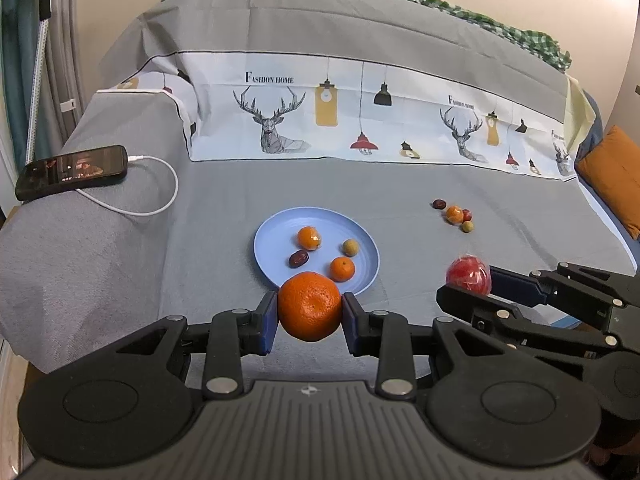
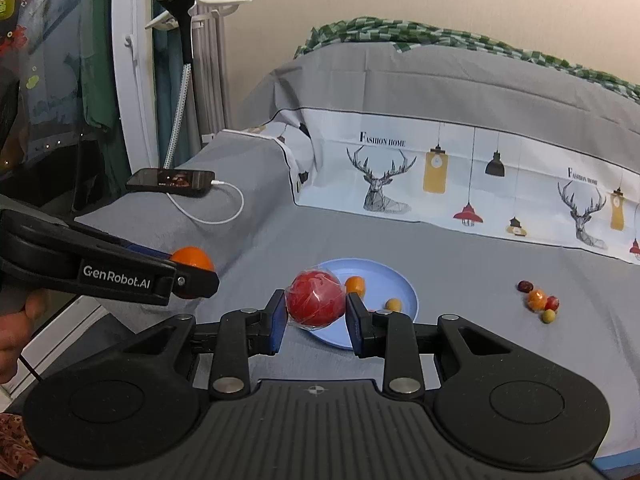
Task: Organize fruits
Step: 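Carry the mandarin in the left tool while the right tool carries the red fruit to the plate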
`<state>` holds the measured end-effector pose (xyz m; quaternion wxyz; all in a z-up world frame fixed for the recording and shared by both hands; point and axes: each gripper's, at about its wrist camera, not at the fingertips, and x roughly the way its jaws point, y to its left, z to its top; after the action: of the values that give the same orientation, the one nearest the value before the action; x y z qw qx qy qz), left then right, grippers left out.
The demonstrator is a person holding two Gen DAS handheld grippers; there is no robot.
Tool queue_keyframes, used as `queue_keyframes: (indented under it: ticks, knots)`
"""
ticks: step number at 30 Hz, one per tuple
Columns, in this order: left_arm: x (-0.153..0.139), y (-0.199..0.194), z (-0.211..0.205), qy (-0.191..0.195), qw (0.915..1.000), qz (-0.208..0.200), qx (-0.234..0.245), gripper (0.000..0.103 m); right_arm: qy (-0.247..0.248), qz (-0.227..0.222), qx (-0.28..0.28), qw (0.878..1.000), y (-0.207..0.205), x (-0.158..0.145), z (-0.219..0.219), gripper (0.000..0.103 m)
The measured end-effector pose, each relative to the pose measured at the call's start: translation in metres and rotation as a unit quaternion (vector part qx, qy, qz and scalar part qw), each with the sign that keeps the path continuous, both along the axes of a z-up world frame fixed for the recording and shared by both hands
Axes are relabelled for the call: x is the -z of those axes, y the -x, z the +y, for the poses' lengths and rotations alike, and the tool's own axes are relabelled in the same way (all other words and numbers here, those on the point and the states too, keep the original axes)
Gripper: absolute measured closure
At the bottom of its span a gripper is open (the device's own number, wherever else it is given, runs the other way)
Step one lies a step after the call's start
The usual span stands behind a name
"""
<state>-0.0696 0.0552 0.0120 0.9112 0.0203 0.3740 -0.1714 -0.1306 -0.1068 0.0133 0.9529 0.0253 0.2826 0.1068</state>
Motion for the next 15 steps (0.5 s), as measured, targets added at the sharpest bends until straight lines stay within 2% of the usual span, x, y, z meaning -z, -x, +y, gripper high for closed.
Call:
queue_keyframes:
  ticks: [7,15]
  knots:
    - [0.009,-0.021,-0.002,-0.001,0.9999,0.016,-0.006,0.066,-0.006,0.026,-0.006,1.000,-0.017,0.011,-0.002,0.070]
    - [0.018,-0.070,-0.015,-0.010,0.9995,0.027,-0.013,0.066,-0.012,0.063,0.026,0.998,-0.057,0.036,-0.017,0.070]
